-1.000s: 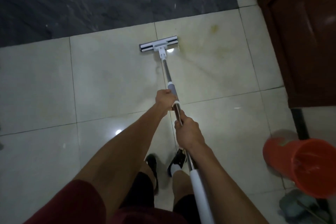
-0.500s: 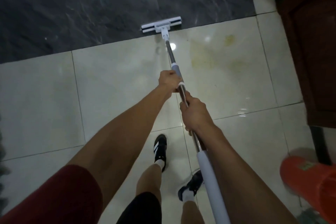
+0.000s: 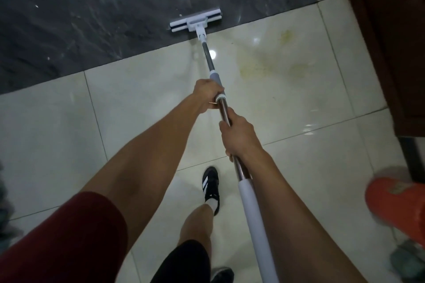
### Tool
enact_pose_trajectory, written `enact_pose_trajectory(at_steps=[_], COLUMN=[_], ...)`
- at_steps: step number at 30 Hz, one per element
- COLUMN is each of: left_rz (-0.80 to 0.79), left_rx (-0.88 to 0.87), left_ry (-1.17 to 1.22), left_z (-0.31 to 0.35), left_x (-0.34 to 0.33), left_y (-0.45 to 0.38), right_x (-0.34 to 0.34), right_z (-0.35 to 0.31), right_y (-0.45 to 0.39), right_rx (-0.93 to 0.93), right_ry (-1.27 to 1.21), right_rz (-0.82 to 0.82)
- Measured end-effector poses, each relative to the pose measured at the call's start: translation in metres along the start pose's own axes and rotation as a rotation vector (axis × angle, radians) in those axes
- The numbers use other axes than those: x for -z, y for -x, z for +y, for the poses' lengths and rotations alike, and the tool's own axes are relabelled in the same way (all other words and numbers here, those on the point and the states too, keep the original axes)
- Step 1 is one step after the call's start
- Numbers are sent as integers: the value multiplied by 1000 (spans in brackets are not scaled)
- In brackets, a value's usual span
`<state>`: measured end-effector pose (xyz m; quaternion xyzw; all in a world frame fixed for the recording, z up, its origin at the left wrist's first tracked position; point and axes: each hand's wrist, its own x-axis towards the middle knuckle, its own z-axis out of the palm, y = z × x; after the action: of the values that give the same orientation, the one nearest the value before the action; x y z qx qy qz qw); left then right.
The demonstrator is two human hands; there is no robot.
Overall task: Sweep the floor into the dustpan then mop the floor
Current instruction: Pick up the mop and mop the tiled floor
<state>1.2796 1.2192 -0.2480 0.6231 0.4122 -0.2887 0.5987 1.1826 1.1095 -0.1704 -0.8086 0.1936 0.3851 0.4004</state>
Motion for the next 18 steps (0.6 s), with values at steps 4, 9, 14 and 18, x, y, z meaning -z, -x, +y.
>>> enact_pose_trajectory(at_steps=[4, 9, 14, 18], left_rz=[-28, -94, -139, -158], left_rx=[23, 41, 49, 48], left_ry=[-46, -94, -193, -253], left_z=[-43, -119, -207, -281], left_x=[-8, -29, -51, -66], left_y=[31, 79, 129, 171], right_x=[-17, -40, -64, -90], right_z=[42, 116, 196, 258], right_y=[41, 103, 177, 239], right_rx=[-13, -26, -40, -67], right_ry=[-18, -48, -67, -106], right_rz=[21, 63, 103, 140])
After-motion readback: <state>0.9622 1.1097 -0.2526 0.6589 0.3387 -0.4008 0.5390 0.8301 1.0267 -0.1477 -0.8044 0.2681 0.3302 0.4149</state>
